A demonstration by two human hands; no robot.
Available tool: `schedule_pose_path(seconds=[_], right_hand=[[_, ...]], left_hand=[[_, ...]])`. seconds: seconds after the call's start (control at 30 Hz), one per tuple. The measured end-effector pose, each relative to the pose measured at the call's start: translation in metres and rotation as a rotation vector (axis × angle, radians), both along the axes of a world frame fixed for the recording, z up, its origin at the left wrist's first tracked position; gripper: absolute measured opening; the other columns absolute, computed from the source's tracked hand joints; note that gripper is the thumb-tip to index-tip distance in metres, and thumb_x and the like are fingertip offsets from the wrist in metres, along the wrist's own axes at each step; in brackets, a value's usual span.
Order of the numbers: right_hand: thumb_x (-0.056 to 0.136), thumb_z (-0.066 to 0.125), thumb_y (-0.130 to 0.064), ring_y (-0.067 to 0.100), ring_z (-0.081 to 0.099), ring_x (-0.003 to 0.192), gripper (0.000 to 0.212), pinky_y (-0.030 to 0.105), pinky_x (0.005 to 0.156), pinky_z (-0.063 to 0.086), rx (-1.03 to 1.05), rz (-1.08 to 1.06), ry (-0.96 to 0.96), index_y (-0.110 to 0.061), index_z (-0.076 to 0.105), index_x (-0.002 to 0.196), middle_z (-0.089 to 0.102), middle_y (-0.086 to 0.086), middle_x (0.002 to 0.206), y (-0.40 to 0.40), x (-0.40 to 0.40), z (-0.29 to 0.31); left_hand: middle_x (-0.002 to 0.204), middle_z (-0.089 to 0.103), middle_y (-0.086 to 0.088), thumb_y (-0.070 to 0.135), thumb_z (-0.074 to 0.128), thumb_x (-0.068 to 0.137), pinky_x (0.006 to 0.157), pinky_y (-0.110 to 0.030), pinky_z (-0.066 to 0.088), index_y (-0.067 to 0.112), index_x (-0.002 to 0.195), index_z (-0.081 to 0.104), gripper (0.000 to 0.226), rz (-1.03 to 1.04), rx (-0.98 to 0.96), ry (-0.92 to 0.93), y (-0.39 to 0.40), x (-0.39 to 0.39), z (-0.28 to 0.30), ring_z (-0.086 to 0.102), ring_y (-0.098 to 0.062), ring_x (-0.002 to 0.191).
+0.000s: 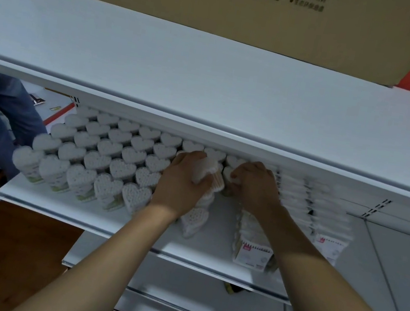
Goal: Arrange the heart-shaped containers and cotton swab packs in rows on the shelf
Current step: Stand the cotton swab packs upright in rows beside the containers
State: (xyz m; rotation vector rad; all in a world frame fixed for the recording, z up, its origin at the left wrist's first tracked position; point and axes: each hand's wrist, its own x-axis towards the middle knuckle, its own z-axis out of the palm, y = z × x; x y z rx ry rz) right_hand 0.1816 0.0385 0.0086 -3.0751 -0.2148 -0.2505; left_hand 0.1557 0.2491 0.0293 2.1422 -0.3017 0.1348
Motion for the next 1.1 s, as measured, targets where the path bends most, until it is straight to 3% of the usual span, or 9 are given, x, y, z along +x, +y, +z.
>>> schedule_pose_path(seconds=[0.2, 0.33, 0.43, 0.57, 0.63, 0.73, 0.87, 1.0, 1.1], right_hand=[[0.085, 0.044, -0.043, 0.027, 0.068, 0.097, 0.05, 0.038, 0.087, 0.055, 0.499, -0.02, -0.203, -0.016, 0.072, 0.115, 0.073, 0.007, 0.108, -0.001, -0.021, 0.019], [0.079, 0.07, -0.038, 0.005, 0.057, 0.101, 0.06, 0.02, 0.08, 0.048, 0.643, 0.226, 0.001, -0.017, 0.056, 0.134, 0.063, -0.004, 0.122, 0.018, -0.048, 0.043], [0.079, 0.081, -0.032, -0.003, 0.057, 0.092, 0.065, 0.01, 0.072, 0.045, 0.672, 0.231, -0.032, -0.026, 0.051, 0.136, 0.062, -0.015, 0.111, 0.028, -0.053, 0.039], [0.083, 0.074, -0.033, 0.003, 0.067, 0.094, 0.062, 0.028, 0.082, 0.055, 0.919, 0.077, 0.065, -0.045, 0.042, 0.134, 0.065, -0.017, 0.111, 0.015, -0.055, 0.029], [0.082, 0.073, -0.032, 0.01, 0.069, 0.103, 0.054, 0.043, 0.089, 0.057, 1.062, 0.028, 0.063, -0.043, 0.048, 0.128, 0.066, -0.009, 0.117, 0.005, -0.056, 0.026], [0.086, 0.076, -0.012, 0.015, 0.068, 0.108, 0.046, 0.041, 0.088, 0.059, 1.212, 0.012, 0.054, -0.033, 0.058, 0.123, 0.066, -0.005, 0.12, -0.001, -0.058, 0.032], [0.082, 0.08, -0.016, 0.009, 0.061, 0.113, 0.05, 0.042, 0.093, 0.055, 1.017, -0.012, -0.021, -0.03, 0.061, 0.126, 0.06, -0.008, 0.123, -0.006, -0.057, 0.037], [0.082, 0.078, -0.038, -0.019, 0.05, 0.102, 0.048, 0.007, 0.082, 0.043, 0.747, 0.049, -0.158, -0.027, 0.064, 0.127, 0.055, -0.031, 0.112, -0.005, -0.057, 0.05], [0.081, 0.079, -0.037, 0.005, 0.057, 0.111, 0.049, 0.023, 0.093, 0.047, 0.599, 0.056, -0.127, -0.021, 0.065, 0.126, 0.065, -0.008, 0.122, -0.007, -0.051, 0.054]], left_hand=[[0.125, 0.061, -0.002, 0.046, 0.068, 0.09, 0.08, -0.024, 0.044, 0.021, 0.132, 0.06, 0.05, 0.022, -0.021, -0.014, -0.002, 0.007, 0.001, 0.06, -0.017, 0.097], [0.104, 0.064, -0.002, 0.062, 0.065, 0.083, 0.073, -0.031, 0.047, 0.02, 0.109, 0.061, 0.05, 0.097, -0.001, -0.023, -0.015, 0.012, 0.004, 0.062, -0.021, 0.093], [0.103, 0.061, 0.0, 0.078, 0.046, 0.077, 0.078, -0.035, 0.05, 0.021, 0.107, 0.059, 0.066, 0.055, -0.005, -0.02, -0.026, 0.008, 0.011, 0.06, -0.02, 0.093], [0.106, 0.07, 0.0, 0.047, 0.04, 0.104, 0.082, -0.036, 0.052, 0.024, 0.11, 0.067, 0.036, -0.041, -0.37, 0.189, -0.028, 0.004, 0.018, 0.066, -0.019, 0.095], [0.125, 0.067, 0.003, 0.035, 0.044, 0.105, 0.094, -0.034, 0.051, 0.025, 0.128, 0.064, 0.032, -0.125, -0.361, 0.337, -0.022, 0.009, 0.017, 0.063, -0.013, 0.109], [0.133, 0.062, 0.01, 0.03, 0.05, 0.103, 0.098, -0.033, 0.052, 0.033, 0.138, 0.056, 0.036, -0.34, -0.323, 0.463, -0.018, 0.008, 0.009, 0.061, -0.008, 0.117], [0.122, 0.064, 0.009, 0.034, 0.061, 0.098, 0.087, -0.026, 0.055, 0.029, 0.14, 0.051, 0.043, -0.317, -0.102, 0.202, -0.023, 0.006, 0.001, 0.066, -0.007, 0.1], [0.108, 0.065, 0.008, 0.034, 0.07, 0.091, 0.071, -0.015, 0.047, 0.025, 0.13, 0.054, 0.043, -0.243, -0.015, 0.037, -0.028, 0.002, -0.001, 0.065, -0.003, 0.086], [0.119, 0.062, 0.006, 0.038, 0.07, 0.09, 0.077, -0.019, 0.044, 0.024, 0.137, 0.05, 0.053, -0.231, 0.02, 0.049, -0.027, 0.001, -0.002, 0.064, -0.011, 0.1]])
